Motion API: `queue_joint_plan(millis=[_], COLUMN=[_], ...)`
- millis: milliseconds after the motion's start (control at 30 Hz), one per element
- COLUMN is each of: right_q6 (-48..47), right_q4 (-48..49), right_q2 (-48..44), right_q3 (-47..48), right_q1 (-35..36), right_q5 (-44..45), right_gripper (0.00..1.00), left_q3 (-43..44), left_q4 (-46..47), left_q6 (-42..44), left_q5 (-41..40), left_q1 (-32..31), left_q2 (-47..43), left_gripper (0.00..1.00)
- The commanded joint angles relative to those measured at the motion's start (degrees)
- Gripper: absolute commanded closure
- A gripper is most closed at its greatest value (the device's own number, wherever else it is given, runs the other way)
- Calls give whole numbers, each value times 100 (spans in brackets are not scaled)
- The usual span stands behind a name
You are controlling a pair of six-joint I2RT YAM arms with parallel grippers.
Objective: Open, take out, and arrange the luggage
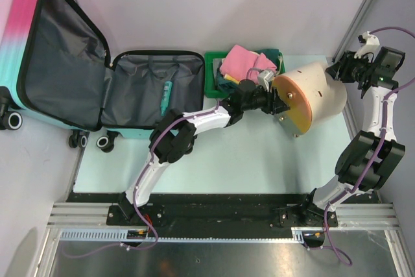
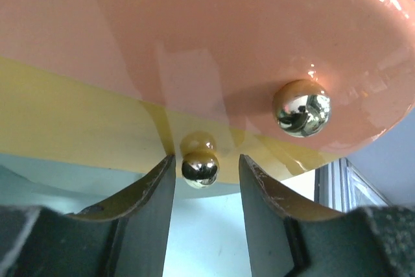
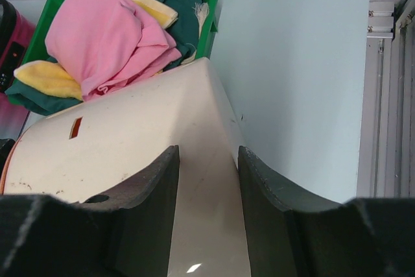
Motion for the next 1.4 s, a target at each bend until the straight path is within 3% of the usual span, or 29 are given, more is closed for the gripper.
queue_joint_plan(millis=[0, 367, 600, 733, 1133, 1367], right_q6=[-80, -71, -133, -221, -335, -344], right_q4=[-1627, -1619, -1618, -1645, -1636, -1654], right_q2=[426, 435, 461, 470, 514, 523], right_q3=[-450, -459, -459, -459, -459, -459], right_q1=[329, 311, 294, 250, 109, 109], right_q5=[-193, -228, -167, -132, -97, -114], right_gripper=[55, 55, 55, 55, 56, 56], left_q3=[308, 238, 71, -542, -2116, -2496], left_q4=[204, 195, 195, 195, 195, 178], left_q6=[-101, -145, -127, -22, 57, 180], left_q5=[-51, -210, -131, -210, -69, -43], left_q1=[-57, -93, -49, 30, 338, 461], left_q2=[44, 123, -122, -544, -1730, -1995], left_gripper=[52, 62, 88, 100, 100, 100])
